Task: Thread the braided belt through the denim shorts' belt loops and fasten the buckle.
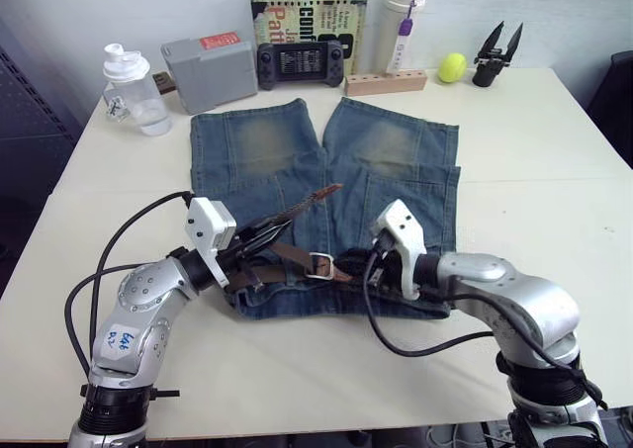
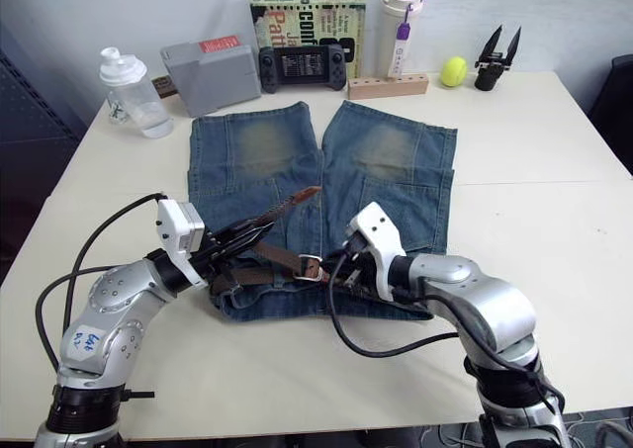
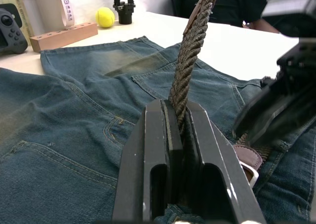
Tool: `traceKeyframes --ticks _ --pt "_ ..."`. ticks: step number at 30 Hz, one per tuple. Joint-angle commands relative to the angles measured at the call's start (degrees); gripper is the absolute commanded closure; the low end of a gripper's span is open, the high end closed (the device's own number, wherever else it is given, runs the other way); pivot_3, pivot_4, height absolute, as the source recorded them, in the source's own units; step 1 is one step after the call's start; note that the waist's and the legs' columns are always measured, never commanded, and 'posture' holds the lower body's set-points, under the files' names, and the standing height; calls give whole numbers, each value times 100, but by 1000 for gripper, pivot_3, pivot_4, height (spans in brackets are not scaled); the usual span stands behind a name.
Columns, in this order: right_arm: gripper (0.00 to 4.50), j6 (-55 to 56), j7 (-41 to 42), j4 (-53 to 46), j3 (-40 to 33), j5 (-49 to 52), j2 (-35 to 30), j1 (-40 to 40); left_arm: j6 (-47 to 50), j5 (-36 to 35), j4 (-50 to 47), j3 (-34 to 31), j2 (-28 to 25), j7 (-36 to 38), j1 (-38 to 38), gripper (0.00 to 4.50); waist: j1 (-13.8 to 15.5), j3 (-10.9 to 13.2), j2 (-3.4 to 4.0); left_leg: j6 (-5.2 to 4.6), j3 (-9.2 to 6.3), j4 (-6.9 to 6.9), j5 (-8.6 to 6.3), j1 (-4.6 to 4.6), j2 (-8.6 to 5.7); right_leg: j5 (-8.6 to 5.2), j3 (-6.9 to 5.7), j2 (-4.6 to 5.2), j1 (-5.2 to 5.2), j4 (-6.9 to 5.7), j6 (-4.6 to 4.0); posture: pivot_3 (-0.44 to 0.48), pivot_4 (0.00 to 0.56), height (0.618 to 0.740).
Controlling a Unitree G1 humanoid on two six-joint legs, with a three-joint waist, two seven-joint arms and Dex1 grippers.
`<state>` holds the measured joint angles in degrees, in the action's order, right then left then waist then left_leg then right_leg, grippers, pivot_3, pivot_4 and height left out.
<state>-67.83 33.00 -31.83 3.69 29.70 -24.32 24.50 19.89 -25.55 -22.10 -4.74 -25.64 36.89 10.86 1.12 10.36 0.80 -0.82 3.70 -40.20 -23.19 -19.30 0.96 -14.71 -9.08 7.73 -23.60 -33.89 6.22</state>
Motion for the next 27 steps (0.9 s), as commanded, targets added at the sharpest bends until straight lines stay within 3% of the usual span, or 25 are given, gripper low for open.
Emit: traceKeyframes --ticks 1,27 --pt "3638 126 -171 44 142 -101 -84 -49 -88 -114 -206 -83 20 -25 35 4500 0 0 0 0 2 0 0 0 0 0 0 0 0 0 0 0 150 726" --pt "3638 602 -391 590 1048 -529 115 423 -78 -36 -179 29 12 -92 135 4500 -101 0 0 0 2 6 0 -3 -1 0 -2 0 -1 4 0 0 150 726"
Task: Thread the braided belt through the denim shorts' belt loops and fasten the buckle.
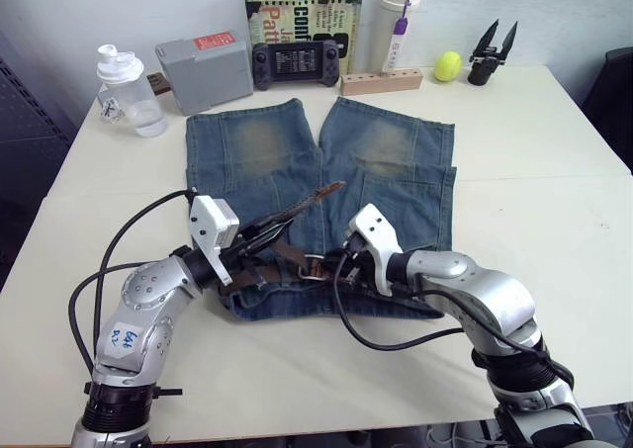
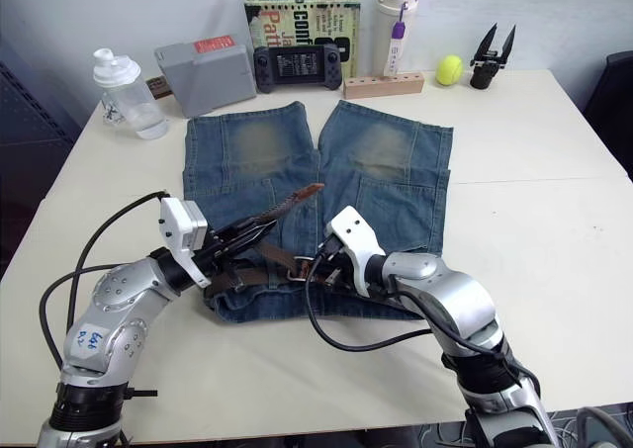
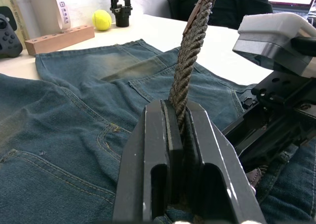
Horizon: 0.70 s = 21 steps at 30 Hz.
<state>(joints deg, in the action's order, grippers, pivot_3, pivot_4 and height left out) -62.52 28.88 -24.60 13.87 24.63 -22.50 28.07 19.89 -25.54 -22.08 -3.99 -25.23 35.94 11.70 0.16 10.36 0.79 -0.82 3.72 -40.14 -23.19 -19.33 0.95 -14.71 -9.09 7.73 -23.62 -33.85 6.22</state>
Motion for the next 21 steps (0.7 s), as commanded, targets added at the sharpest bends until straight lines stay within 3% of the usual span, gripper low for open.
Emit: traceKeyframes --ticks 1,15,21 --pt "3638 60 25 -132 26 -15 -66 61 -79 -35 -180 -43 -30 3 51 4500 -12 0 0 0 0 0 0 0 0 0 0 0 0 0 0 0 150 726" --pt "3638 318 -17 201 802 -448 232 357 -137 0 -151 -86 -71 19 -53 4500 -32 0 0 0 0 6 0 1 2 0 0 -2 -3 1 0 0 150 726" --pt "3638 139 -10 41 378 -309 208 447 -177 20 -274 -163 -177 13 -341 4500 -36 0 0 0 0 6 0 2 3 0 0 -2 -3 1 0 0 150 726"
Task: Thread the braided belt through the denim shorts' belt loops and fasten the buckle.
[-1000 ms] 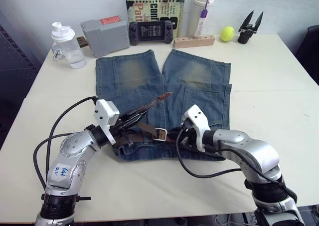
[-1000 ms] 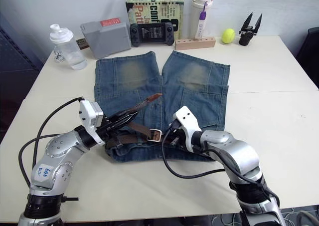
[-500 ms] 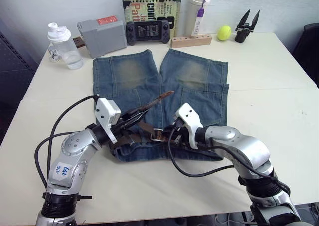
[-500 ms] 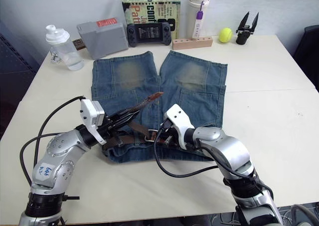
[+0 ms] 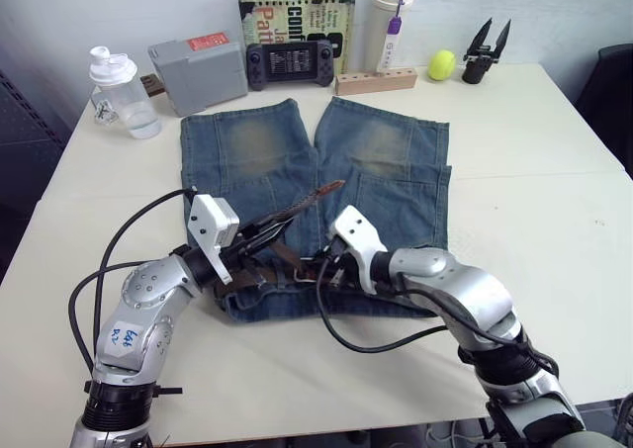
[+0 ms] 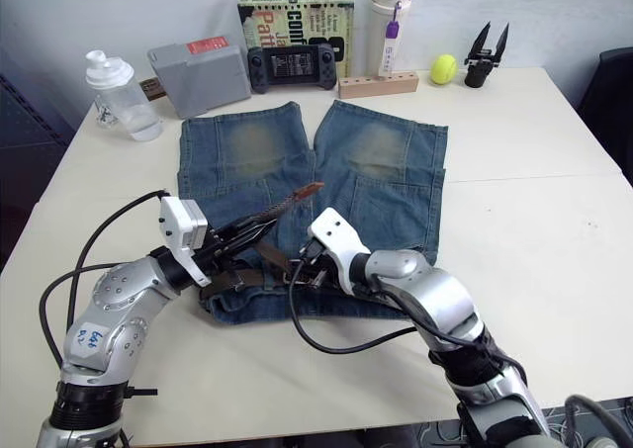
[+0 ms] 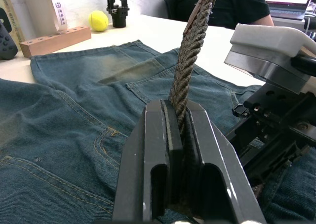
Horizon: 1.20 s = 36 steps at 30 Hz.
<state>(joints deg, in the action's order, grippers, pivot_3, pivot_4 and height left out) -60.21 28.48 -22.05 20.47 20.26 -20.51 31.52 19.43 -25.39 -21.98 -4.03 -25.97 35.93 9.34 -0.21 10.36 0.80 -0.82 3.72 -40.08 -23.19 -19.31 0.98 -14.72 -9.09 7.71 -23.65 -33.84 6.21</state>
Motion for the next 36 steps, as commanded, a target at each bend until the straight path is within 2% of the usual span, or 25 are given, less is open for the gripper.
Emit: traceKeyframes --ticks 1,8,20,36 --pt "3638 -173 51 -287 -433 232 18 123 -162 16 -295 -187 -126 21 -172 4500 1 0 0 0 0 0 0 -1 0 0 1 1 0 0 0 0 150 726" --pt "3638 -642 188 -460 -1262 930 108 300 -325 58 -288 -324 -233 12 -530 4500 11 1 1 0 -6 0 0 -1 1 0 1 2 -1 0 0 0 150 726" --pt "3638 -531 117 -344 -622 720 -126 80 -344 43 -327 -433 -250 -56 -606 4500 9 1 2 0 -2 1 0 -2 0 0 2 1 -3 -1 0 0 150 726" --pt "3638 -741 -120 -779 -898 828 -145 -415 -159 -73 -365 -515 -455 84 -620 4500 9 1 2 0 -4 1 0 -2 1 0 2 1 -3 0 -1 0 150 726"
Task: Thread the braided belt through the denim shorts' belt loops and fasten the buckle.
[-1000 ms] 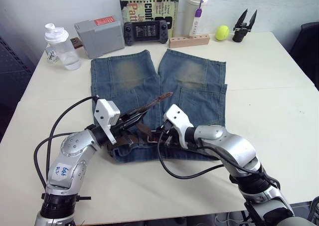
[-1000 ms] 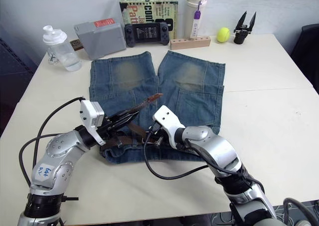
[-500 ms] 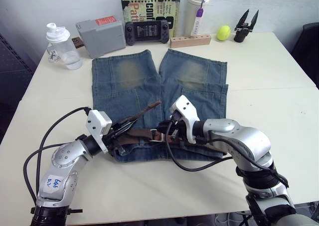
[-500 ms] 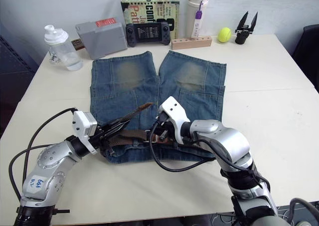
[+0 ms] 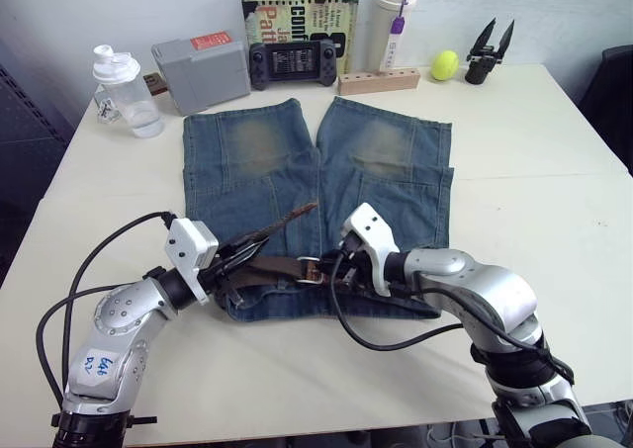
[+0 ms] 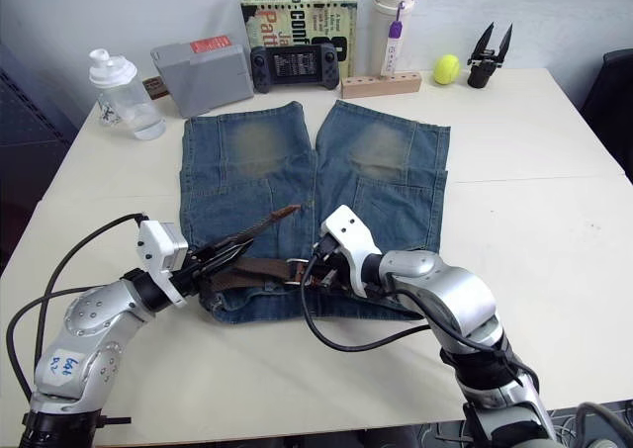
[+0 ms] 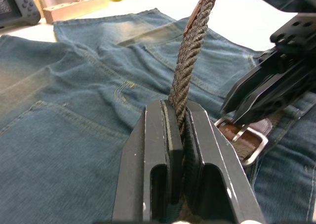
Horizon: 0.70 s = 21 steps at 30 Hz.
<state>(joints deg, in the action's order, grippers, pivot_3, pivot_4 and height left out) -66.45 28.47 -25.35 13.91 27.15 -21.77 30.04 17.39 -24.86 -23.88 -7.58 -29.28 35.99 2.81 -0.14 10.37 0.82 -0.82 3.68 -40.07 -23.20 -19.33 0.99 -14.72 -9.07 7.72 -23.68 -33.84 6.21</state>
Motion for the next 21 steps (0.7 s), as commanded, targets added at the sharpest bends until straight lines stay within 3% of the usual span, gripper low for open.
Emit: traceKeyframes --ticks 1,21 --pt "3638 -111 -114 -462 -217 136 -22 -276 50 -125 -175 -149 -129 79 41 4500 3 0 0 0 0 0 0 0 0 0 0 0 0 0 0 0 150 726" --pt "3638 86 -268 -73 522 -165 460 175 53 -43 -171 -31 -63 52 154 4500 -5 0 0 0 0 2 0 0 0 0 0 -1 -2 0 -1 0 150 726"
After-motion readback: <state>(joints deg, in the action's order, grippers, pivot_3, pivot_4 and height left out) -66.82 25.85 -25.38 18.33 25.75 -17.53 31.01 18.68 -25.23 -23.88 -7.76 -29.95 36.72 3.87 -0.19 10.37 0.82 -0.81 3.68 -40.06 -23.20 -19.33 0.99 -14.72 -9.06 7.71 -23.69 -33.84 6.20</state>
